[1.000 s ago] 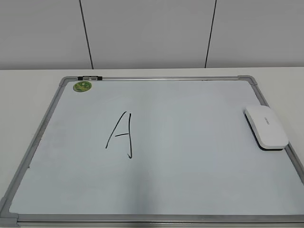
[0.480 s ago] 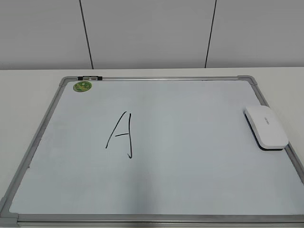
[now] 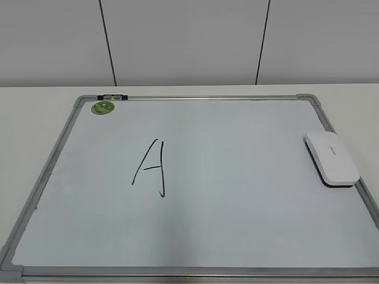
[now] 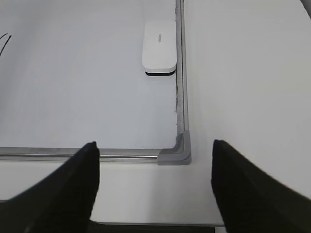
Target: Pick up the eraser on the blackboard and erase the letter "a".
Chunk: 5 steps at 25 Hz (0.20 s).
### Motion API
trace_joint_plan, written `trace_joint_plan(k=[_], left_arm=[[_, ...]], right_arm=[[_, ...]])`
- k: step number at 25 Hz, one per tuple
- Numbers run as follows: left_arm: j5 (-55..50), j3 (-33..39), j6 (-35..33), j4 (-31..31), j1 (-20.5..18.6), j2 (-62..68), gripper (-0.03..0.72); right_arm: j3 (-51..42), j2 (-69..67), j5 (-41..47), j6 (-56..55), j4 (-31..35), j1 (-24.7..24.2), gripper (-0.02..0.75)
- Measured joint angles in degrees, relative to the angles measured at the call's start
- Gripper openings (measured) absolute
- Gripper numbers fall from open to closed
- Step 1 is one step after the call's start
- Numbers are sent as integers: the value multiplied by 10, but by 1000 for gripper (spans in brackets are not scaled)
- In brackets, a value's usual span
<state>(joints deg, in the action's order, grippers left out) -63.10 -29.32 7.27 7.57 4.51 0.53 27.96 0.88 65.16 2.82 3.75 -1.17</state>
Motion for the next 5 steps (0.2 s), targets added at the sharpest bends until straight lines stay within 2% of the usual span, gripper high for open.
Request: trace_joint_plan(k=[5], left_arm=[[0, 0, 0, 0, 0, 0, 461]], right_arm=[[0, 0, 0, 0, 0, 0, 534]])
